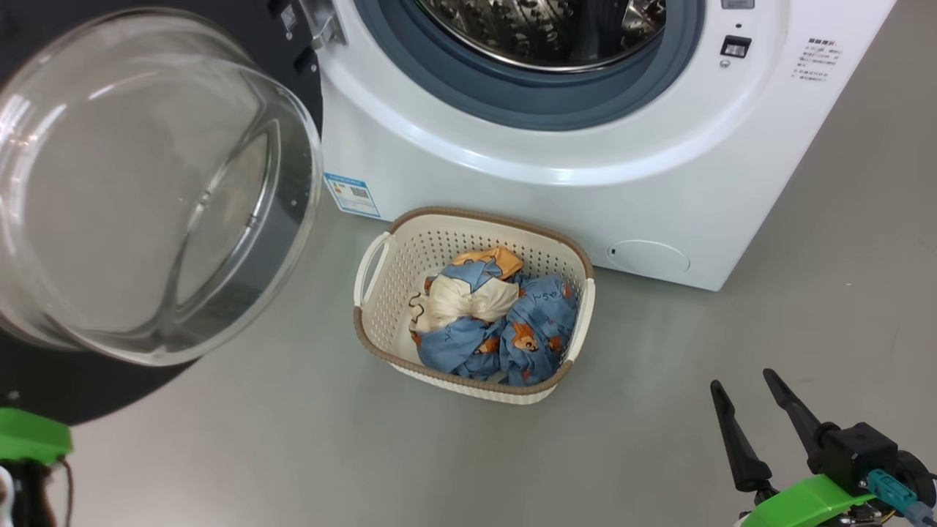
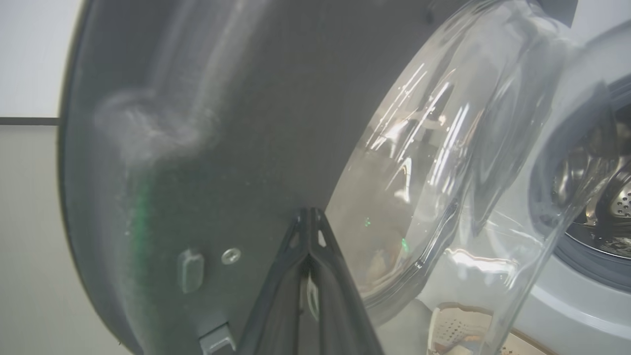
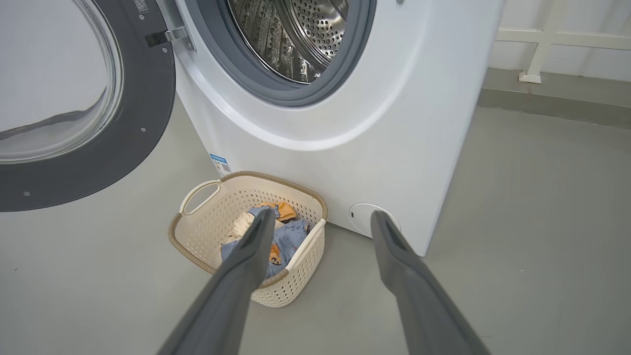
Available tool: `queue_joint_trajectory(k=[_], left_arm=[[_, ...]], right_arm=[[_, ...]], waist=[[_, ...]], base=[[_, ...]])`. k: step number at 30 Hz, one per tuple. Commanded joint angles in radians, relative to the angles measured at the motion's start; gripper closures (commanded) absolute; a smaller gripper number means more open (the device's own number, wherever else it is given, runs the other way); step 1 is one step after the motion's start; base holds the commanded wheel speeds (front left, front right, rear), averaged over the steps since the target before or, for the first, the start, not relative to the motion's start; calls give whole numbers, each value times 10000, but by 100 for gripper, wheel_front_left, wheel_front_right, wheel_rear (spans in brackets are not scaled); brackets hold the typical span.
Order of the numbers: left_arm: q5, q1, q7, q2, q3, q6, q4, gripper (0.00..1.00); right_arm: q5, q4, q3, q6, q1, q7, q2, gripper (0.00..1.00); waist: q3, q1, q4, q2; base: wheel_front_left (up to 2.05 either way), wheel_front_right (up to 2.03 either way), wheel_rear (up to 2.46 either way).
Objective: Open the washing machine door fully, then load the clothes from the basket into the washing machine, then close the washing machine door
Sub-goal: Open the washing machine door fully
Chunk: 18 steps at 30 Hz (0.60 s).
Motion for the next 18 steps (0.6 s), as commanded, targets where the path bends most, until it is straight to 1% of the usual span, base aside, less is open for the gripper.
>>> queue_joint_trajectory(k=[1,10,18], left_arm=[[121,-558,-128,714,590,15,14,100],[813,-1858,-132,1198,1251,-160,1737,100],[1300,-2765,-133,1442,1918,-574,2815,100]], right_arm=[[-119,-258,221,27,-300,-120,-142,0],[-194,-292,304,27,-576,-120,-251,0],[-246,-358,300,27,-875,-120,-409,0]], waist=[[98,0,2,0],[648,0,-111,0],[1216,0,-287,0]], base=[[0,0,0],[0,0,0],[0,0,0]])
